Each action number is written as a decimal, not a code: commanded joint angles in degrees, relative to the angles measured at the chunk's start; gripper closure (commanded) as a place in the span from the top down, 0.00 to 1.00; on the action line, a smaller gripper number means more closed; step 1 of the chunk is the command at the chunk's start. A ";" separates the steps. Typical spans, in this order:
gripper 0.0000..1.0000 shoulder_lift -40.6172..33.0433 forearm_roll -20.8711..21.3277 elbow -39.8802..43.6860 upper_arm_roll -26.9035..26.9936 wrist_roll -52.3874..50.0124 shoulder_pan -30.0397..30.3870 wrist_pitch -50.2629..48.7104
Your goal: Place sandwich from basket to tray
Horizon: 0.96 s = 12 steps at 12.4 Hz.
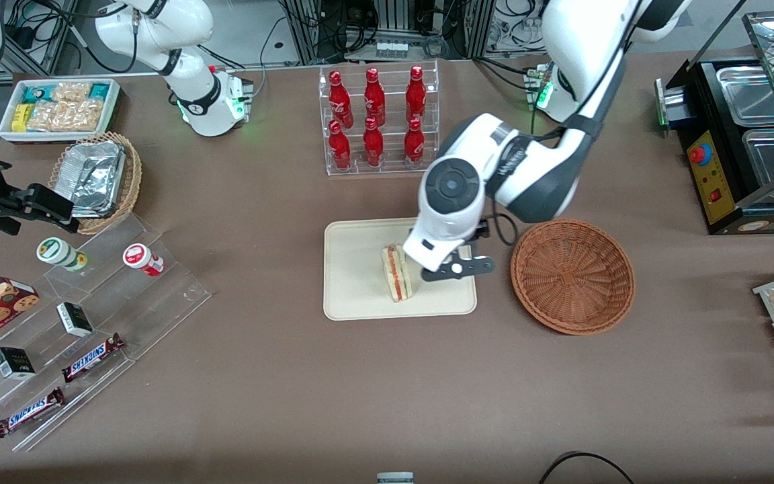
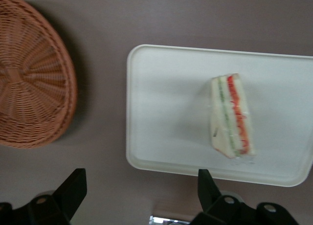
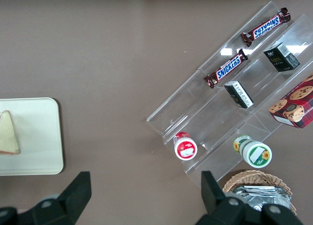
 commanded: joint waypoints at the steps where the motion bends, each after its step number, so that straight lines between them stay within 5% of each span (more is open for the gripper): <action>1: 1.00 -4.55 3.95 -4.82 0.74 6.28 3.41 -3.02; 7: 1.00 -15.18 2.83 -16.08 0.65 25.36 16.41 -2.67; 12: 1.00 -23.88 2.47 -23.03 0.91 35.55 20.99 -4.16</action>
